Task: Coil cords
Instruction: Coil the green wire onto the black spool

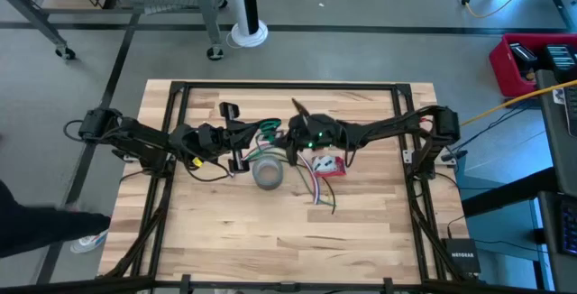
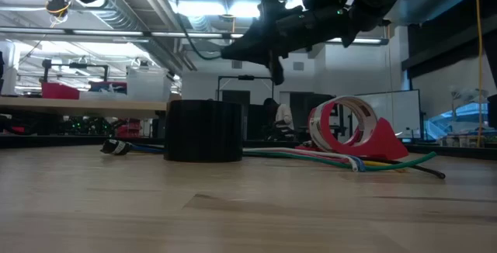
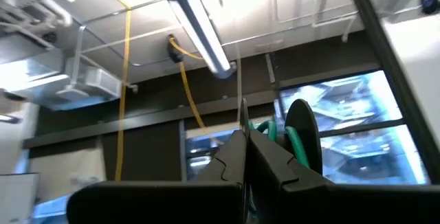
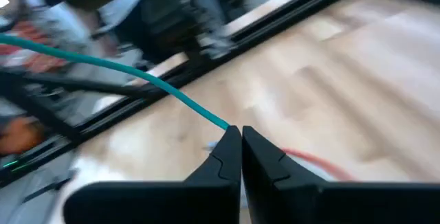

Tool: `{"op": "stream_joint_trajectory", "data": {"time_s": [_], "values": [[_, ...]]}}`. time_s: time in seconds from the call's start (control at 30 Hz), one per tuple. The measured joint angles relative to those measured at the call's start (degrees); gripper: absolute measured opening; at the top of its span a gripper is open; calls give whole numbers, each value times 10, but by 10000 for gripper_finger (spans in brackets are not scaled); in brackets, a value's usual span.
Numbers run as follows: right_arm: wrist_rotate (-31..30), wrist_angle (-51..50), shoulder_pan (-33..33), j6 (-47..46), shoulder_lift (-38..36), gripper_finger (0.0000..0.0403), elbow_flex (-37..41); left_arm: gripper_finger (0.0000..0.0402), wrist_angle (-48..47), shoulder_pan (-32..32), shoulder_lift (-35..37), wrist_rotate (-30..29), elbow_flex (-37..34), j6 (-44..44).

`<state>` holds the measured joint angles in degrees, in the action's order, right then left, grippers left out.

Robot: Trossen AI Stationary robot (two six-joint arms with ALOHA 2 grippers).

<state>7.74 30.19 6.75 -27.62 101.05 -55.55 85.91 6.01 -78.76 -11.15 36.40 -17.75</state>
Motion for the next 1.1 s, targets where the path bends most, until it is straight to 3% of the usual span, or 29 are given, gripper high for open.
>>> {"op": "stream_joint_trajectory", "data": {"time_s": [0.13,0.37,0.53,0.8,1.1], "values": [[-37,-58,27,11,-33,3,0,0,1,15,22,-42,-26,-33],[-36,-99,70,10,-72,2,0,0,-3,38,35,-137,-62,-85],[-29,-109,78,9,-88,2,0,0,-52,38,35,-195,-77,-86],[-83,-118,100,9,-91,2,0,0,-124,43,35,-236,-78,-79],[-103,-124,138,9,-91,2,0,0,-209,73,35,-374,-78,-77]]}}
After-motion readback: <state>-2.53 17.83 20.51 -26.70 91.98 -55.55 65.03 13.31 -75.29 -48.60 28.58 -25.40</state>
